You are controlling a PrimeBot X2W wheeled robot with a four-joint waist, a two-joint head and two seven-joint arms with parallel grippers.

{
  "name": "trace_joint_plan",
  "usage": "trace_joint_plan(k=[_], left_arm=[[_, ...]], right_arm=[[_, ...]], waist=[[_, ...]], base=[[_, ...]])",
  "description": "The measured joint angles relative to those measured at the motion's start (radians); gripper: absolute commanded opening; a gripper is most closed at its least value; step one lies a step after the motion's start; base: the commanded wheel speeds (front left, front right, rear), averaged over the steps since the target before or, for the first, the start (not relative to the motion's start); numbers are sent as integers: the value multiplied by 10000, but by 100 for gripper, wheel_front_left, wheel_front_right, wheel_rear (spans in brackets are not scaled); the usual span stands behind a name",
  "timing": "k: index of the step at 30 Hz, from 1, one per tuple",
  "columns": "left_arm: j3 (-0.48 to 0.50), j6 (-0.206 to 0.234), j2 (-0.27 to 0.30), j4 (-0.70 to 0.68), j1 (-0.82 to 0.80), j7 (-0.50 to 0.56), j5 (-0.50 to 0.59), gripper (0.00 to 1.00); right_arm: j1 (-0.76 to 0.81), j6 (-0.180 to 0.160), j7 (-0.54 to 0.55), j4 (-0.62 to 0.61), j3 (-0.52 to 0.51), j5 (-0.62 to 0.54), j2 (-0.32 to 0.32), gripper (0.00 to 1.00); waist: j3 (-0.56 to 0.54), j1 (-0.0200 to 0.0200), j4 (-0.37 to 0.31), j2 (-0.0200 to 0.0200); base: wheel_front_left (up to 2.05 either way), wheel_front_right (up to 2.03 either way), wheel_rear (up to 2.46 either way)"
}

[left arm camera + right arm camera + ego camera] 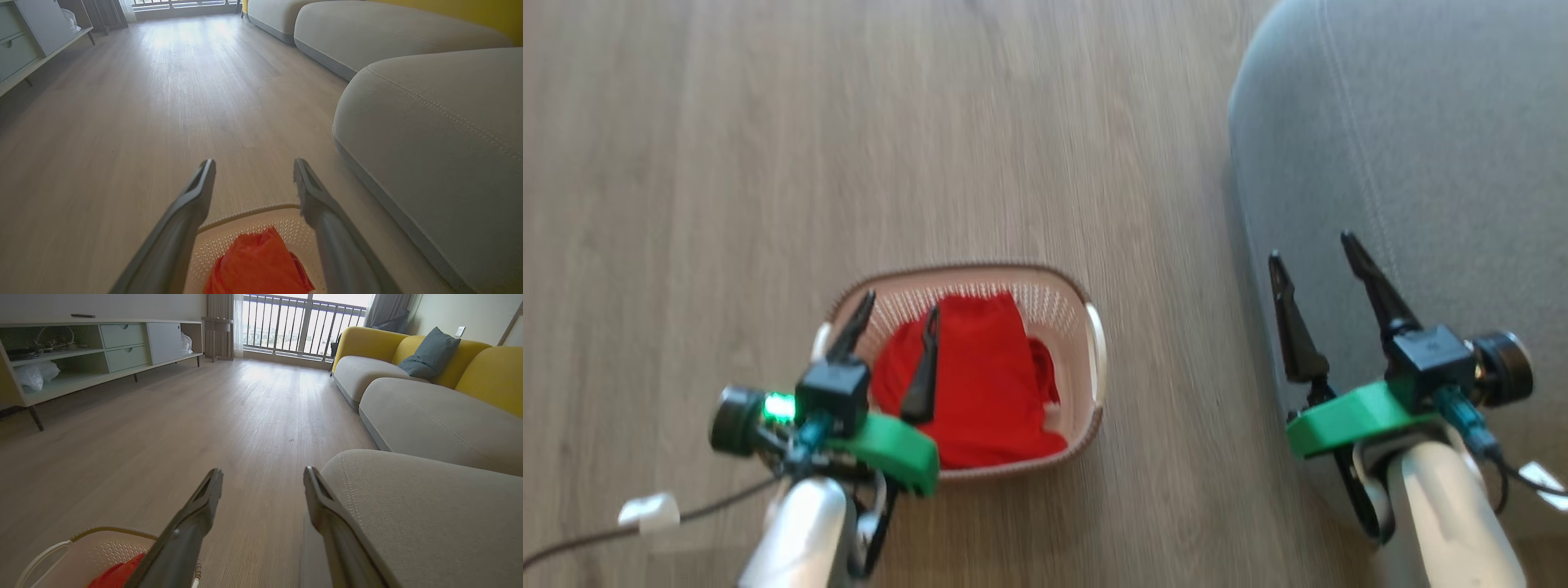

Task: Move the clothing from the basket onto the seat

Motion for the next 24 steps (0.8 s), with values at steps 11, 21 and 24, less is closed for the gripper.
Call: trace_joint_plan(k=[11, 21, 24], left_arm=[[-293, -435, 382, 2495, -2038, -2, 1158, 100], [-828, -504, 1085, 5302, -4594, 0, 1452, 100], [-938, -330, 1344, 5868, -5308, -2, 1659, 100]], right_arm=[[-505, 0, 0, -230, -25, -268, -4, 100], [-1351, 0, -2, -848, 343, 364, -6, 100], [-1355, 0, -2, -863, 527, 769, -6, 100]], waist=[[2660, 2, -672, -1], [4887, 3, -1552, -1], [5511, 2, -1830, -1]], base=[[0, 0, 0], [0, 0, 0], [0, 0, 0]])
